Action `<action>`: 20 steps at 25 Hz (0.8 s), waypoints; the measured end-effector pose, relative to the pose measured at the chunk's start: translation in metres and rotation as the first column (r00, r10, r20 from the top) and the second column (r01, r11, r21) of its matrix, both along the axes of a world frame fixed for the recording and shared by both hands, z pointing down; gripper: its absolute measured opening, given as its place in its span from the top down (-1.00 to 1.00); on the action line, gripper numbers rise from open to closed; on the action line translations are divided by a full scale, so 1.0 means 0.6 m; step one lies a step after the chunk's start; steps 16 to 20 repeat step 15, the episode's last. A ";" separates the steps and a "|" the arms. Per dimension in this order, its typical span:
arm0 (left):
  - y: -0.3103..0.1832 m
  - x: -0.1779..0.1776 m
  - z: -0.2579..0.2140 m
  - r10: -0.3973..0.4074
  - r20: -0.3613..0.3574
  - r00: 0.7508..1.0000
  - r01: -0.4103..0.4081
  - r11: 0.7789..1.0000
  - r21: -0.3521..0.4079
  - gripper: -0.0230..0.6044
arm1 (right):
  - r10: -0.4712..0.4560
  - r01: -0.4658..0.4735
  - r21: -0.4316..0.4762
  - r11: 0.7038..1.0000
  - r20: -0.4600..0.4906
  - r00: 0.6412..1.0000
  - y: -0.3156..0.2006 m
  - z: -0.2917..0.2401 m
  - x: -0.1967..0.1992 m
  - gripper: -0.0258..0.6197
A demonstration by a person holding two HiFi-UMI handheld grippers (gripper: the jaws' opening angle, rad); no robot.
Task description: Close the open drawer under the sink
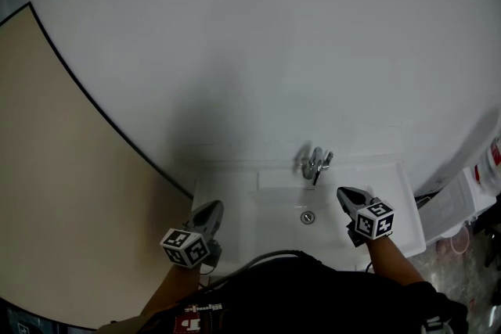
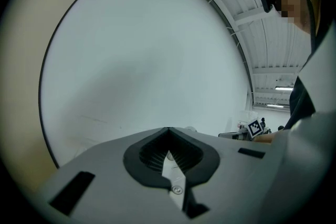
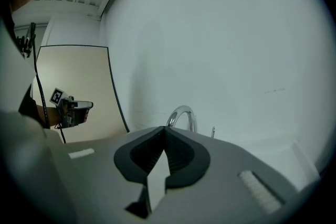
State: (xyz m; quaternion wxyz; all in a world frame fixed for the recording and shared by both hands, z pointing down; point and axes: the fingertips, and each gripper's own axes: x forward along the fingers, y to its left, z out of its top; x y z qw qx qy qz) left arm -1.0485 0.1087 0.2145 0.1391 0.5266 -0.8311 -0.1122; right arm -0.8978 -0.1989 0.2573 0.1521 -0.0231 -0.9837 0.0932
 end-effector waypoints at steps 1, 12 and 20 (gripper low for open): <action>-0.002 -0.001 0.000 0.001 -0.004 1.000 -0.001 1.000 0.001 0.95 | 0.000 0.000 0.001 1.000 -0.001 1.000 -0.001 0.000 -0.001 0.92; -0.003 -0.001 -0.004 0.001 -0.004 1.000 -0.001 1.000 0.008 0.95 | 0.003 -0.003 0.015 1.000 -0.001 1.000 -0.008 -0.010 0.000 0.92; -0.001 0.000 -0.004 0.000 0.002 1.000 0.000 1.000 0.011 0.95 | 0.002 -0.002 0.018 1.000 0.002 1.000 -0.006 -0.011 0.002 0.92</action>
